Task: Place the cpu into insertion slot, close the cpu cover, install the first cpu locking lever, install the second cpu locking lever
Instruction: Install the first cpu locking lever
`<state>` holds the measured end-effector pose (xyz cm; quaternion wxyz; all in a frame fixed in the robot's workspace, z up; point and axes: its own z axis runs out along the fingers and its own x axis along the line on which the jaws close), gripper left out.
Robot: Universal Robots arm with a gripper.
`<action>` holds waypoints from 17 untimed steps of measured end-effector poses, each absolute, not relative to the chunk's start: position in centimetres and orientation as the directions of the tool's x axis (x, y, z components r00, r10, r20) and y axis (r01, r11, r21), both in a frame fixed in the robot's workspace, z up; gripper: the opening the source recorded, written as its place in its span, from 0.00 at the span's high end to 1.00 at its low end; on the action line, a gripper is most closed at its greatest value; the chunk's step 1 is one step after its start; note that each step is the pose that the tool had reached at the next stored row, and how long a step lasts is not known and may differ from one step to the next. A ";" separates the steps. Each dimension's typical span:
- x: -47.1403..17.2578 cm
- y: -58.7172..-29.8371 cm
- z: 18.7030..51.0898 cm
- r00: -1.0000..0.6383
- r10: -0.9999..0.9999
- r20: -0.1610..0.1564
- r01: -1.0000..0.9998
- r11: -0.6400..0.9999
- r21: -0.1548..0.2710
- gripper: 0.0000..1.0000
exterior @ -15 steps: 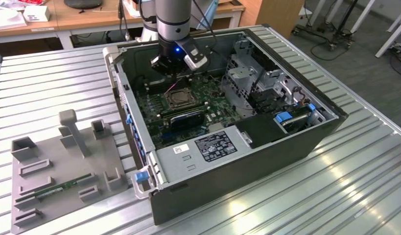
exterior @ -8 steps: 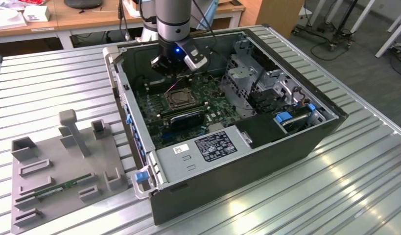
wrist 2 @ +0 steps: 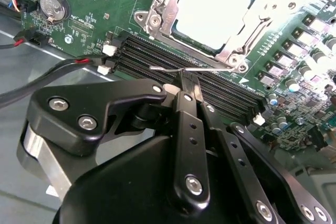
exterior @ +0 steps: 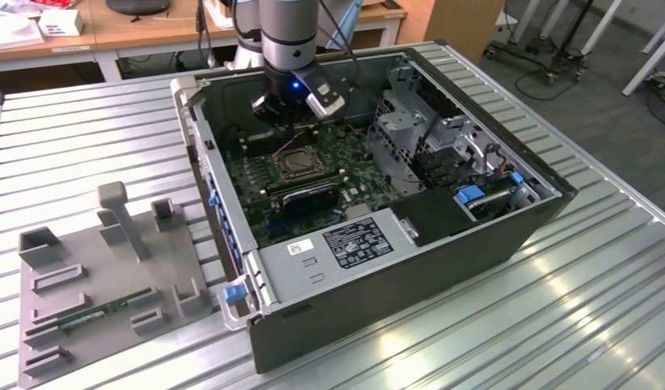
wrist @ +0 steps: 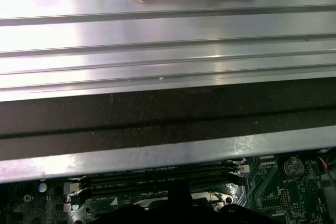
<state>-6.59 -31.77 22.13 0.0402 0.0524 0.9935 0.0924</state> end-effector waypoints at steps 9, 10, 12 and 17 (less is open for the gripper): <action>-6.4 -31.8 21.6 -0.991 0.111 -0.070 0.097 0.978 0.185 0.89; -6.4 -31.8 21.5 -0.991 0.111 -0.070 0.097 0.978 0.185 0.89; -6.3 -31.8 21.4 -0.991 0.111 -0.071 0.097 0.978 0.184 0.89; -6.1 -31.8 21.1 -0.991 0.111 -0.071 0.097 0.979 0.182 0.89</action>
